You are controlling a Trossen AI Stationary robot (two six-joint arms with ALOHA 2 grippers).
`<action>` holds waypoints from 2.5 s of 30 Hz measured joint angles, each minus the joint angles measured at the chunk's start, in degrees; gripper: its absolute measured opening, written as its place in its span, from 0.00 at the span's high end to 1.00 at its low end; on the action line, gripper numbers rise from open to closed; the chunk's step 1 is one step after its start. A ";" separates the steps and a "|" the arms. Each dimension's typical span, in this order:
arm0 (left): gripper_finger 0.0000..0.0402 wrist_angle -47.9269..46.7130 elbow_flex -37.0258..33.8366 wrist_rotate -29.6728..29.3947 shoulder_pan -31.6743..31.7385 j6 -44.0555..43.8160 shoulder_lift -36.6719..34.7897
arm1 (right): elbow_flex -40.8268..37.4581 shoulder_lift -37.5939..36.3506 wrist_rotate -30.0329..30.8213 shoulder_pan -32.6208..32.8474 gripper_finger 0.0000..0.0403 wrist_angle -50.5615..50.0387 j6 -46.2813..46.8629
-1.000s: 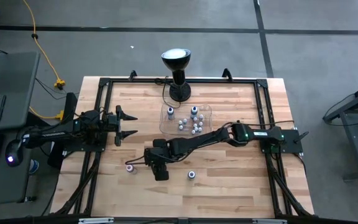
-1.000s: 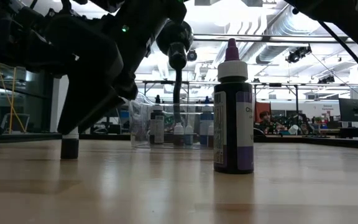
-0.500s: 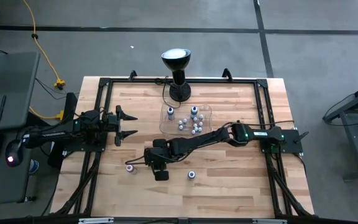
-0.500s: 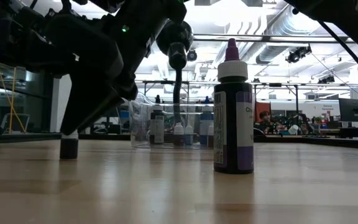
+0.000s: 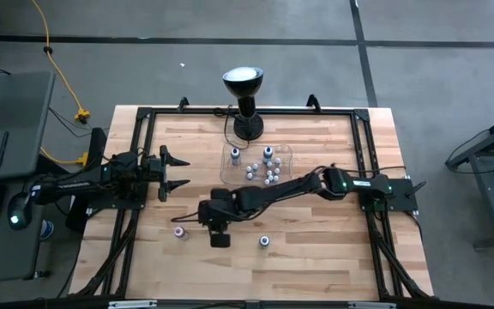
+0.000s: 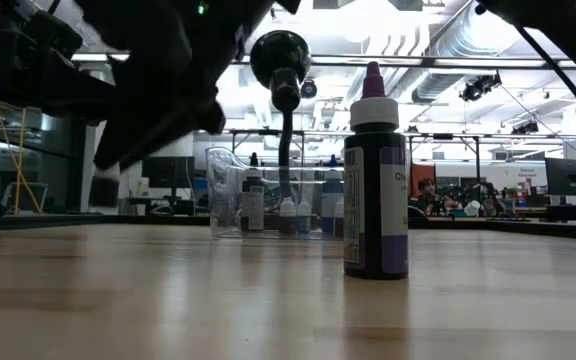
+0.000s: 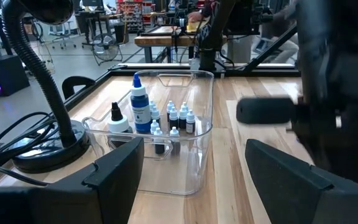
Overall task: Pick & Place food coloring
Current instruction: Put the orange food coloring bottle into the transparent bin
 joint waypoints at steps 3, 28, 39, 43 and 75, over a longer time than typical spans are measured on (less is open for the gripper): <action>0.31 0.00 0.00 0.00 0.01 0.00 0.00 | 0.00 -2.00 0.04 -0.36 0.89 -0.35 0.74; 0.31 0.00 0.00 0.00 0.00 0.00 -0.02 | 0.02 -19.74 10.37 -7.26 0.89 -10.43 13.67; 0.31 -0.02 -0.01 0.00 0.01 0.00 -0.02 | -5.26 -25.35 13.08 -10.37 0.89 -27.99 17.45; 0.31 0.00 -0.01 0.02 0.01 0.02 -0.02 | -17.12 -31.52 13.80 -10.96 0.89 -22.33 18.70; 0.31 0.00 0.00 0.00 0.02 0.00 -0.02 | -48.24 -32.59 10.54 -16.43 0.88 2.93 24.76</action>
